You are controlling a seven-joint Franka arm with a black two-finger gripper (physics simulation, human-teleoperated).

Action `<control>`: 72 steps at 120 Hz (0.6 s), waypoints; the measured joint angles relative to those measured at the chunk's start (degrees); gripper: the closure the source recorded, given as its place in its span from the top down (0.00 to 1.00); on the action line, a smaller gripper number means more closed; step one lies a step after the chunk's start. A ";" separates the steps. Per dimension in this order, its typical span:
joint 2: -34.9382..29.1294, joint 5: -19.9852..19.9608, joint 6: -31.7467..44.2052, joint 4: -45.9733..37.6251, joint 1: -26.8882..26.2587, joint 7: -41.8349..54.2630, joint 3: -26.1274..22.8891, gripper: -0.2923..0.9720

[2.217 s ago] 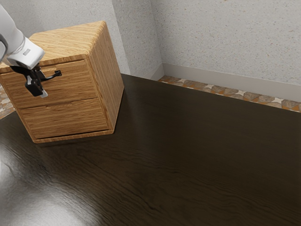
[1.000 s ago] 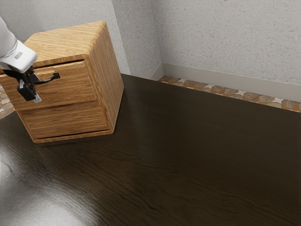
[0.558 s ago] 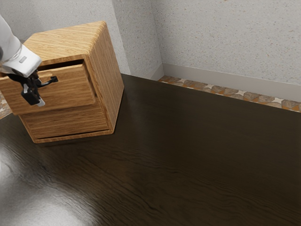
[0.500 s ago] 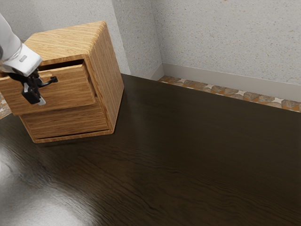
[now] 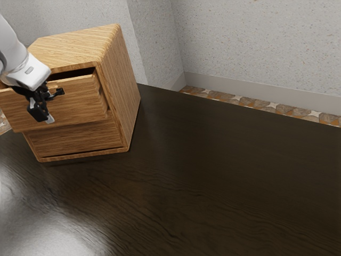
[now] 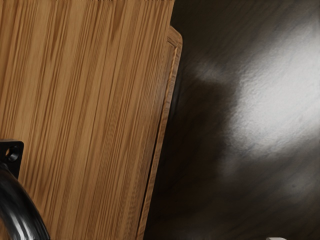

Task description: Pull the drawer handle with one arm to open the drawer

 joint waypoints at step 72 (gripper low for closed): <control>-2.26 -0.41 0.07 -5.47 9.62 -0.20 -8.83 0.61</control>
